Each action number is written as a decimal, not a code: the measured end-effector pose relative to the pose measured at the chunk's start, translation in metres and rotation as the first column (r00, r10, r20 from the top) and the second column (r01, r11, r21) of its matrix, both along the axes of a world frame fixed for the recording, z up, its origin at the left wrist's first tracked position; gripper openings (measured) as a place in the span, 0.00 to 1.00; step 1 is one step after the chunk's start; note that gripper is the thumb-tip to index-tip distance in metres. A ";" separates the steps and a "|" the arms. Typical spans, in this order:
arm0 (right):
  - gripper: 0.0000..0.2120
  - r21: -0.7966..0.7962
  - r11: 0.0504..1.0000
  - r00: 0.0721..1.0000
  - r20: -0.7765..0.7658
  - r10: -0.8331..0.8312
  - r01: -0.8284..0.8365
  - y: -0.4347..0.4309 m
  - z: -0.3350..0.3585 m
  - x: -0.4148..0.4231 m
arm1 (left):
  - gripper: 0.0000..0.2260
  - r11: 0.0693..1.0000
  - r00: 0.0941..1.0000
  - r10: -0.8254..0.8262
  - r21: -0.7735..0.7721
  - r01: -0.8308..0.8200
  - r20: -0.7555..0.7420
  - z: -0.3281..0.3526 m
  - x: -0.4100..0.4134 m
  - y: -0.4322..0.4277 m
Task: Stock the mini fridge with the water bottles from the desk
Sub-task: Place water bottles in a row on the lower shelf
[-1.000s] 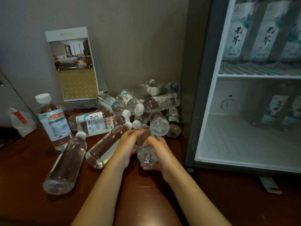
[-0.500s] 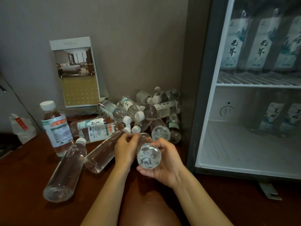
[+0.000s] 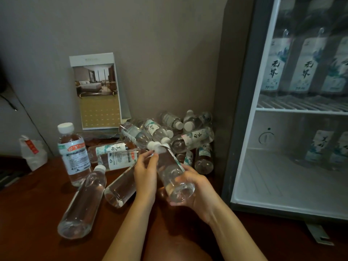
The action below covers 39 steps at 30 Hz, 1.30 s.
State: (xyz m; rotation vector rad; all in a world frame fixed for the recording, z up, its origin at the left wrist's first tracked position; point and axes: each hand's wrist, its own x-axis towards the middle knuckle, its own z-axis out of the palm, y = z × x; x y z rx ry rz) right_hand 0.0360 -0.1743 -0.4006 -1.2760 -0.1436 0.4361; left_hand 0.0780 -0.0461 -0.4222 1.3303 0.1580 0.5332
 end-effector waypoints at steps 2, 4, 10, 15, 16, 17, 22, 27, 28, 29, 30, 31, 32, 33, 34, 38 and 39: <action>0.36 -0.048 0.999 0.997 0.082 -0.013 0.017 0.000 -0.001 0.000 | 0.09 0.994 0.995 -0.082 -0.067 0.085 0.049 0.003 -0.004 -0.002; 0.39 -0.082 0.996 0.984 0.177 -0.012 0.027 0.000 -0.001 -0.002 | 0.18 0.975 0.980 -0.188 -0.103 0.195 0.069 0.004 -0.006 -0.003; 0.43 -0.269 0.941 0.899 0.431 -0.072 0.204 0.004 -0.007 0.001 | 0.19 0.895 0.898 -0.420 -0.103 0.434 0.134 0.007 -0.009 -0.006; 0.45 -0.377 0.863 0.823 0.564 -0.075 0.337 0.002 -0.018 0.008 | 0.15 0.875 0.881 -0.458 -0.114 0.470 0.120 0.005 -0.011 -0.005; 0.45 -0.386 0.852 0.818 0.570 -0.081 0.354 0.003 -0.021 0.010 | 0.15 0.877 0.883 -0.455 -0.112 0.467 0.115 0.004 -0.011 -0.005; 0.45 -0.393 0.849 0.823 0.562 -0.082 0.353 0.003 -0.023 0.010 | 0.14 0.884 0.888 -0.447 -0.103 0.457 0.106 0.004 -0.010 -0.005; 0.34 -0.311 0.900 0.843 0.527 -0.105 0.306 0.003 -0.024 0.012 | 0.11 0.894 0.900 -0.430 -0.104 0.435 0.072 0.004 -0.013 -0.006; 0.30 -0.284 0.922 0.864 0.494 -0.092 0.261 0.001 -0.019 0.003 | 0.12 0.902 0.904 -0.427 -0.070 0.427 0.016 0.010 -0.030 -0.001; 0.30 -0.269 0.929 0.871 0.481 -0.098 0.253 0.001 -0.019 0.001 | 0.12 0.903 0.904 -0.428 -0.035 0.428 0.007 0.013 -0.034 0.000; 0.31 -0.260 0.932 0.874 0.475 -0.104 0.252 0.001 -0.017 -0.003 | 0.12 0.904 0.904 -0.427 0.009 0.427 -0.001 0.016 -0.038 0.000; 0.31 -0.250 0.934 0.871 0.478 -0.110 0.255 0.001 -0.016 -0.007 | 0.12 0.903 0.905 -0.426 0.050 0.426 -0.005 0.020 -0.042 0.001; 0.30 -0.244 0.934 0.868 0.482 -0.114 0.259 0.001 -0.015 -0.011 | 0.12 0.903 0.907 -0.421 0.088 0.420 -0.008 0.024 -0.046 0.001; 0.30 -0.237 0.936 0.864 0.490 -0.116 0.260 0.000 -0.013 -0.015 | 0.12 0.903 0.909 -0.416 0.116 0.414 -0.003 0.028 -0.051 0.001; 0.29 -0.235 0.936 0.859 0.498 -0.117 0.264 -0.001 -0.011 -0.019 | 0.12 0.902 0.910 -0.415 0.137 0.410 0.009 0.031 -0.056 0.000; 0.29 -0.227 0.937 0.852 0.511 -0.116 0.264 -0.003 -0.009 -0.024 | 0.12 0.901 0.909 -0.416 0.151 0.407 0.026 0.035 -0.062 -0.001; 0.30 -0.228 0.939 0.830 0.550 -0.095 0.259 -0.019 0.005 -0.043 | 0.13 0.891 0.895 -0.434 0.195 0.410 0.104 0.048 -0.084 -0.012; 0.30 -0.231 0.937 0.826 0.555 -0.095 0.263 -0.025 0.008 -0.048 | 0.13 0.886 0.888 -0.444 0.207 0.414 0.122 0.050 -0.089 -0.016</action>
